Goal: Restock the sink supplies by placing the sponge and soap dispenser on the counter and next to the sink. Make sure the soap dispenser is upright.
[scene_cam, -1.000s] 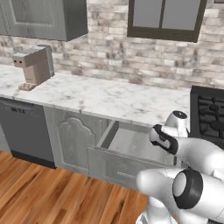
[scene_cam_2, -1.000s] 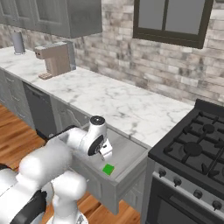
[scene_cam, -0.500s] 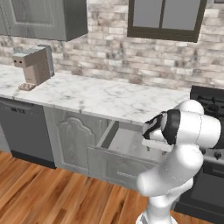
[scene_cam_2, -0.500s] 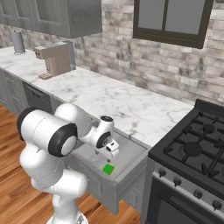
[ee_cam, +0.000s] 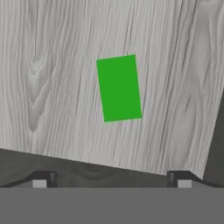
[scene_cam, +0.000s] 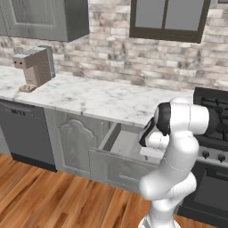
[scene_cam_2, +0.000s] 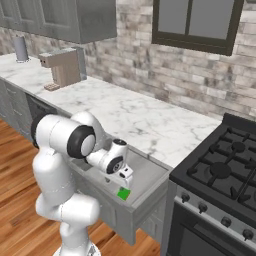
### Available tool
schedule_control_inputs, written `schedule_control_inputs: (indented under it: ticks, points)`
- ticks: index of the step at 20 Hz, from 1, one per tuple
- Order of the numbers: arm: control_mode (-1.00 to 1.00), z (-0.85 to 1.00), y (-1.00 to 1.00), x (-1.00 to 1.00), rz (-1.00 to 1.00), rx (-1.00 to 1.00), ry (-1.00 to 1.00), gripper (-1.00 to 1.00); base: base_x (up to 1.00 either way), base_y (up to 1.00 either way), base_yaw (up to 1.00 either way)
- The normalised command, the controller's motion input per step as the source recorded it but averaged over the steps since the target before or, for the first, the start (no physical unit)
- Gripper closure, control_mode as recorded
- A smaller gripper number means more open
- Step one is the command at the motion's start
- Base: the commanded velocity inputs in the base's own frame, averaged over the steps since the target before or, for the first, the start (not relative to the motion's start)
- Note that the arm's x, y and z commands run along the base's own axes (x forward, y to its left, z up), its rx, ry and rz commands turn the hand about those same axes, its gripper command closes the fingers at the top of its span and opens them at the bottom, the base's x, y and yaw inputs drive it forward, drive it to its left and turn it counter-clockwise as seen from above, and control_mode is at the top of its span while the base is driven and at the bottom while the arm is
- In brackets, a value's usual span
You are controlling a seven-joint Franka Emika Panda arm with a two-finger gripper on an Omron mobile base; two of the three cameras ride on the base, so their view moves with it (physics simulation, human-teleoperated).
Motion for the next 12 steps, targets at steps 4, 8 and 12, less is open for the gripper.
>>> schedule_control_inputs:
  ticks: [4,8,12]
  points:
    - [-1.0,-0.24,0.22,-0.14,0.05,0.0,0.03,-1.0,0.0,0.0,0.0]
    - [-1.0,-0.16,0.11,-0.23,0.07,0.0,0.07,-1.0,0.0,0.0,0.0]
    - [-1.0,-0.08,0.04,-0.34,0.06,0.0,0.06,-1.0,0.0,0.0,0.0]
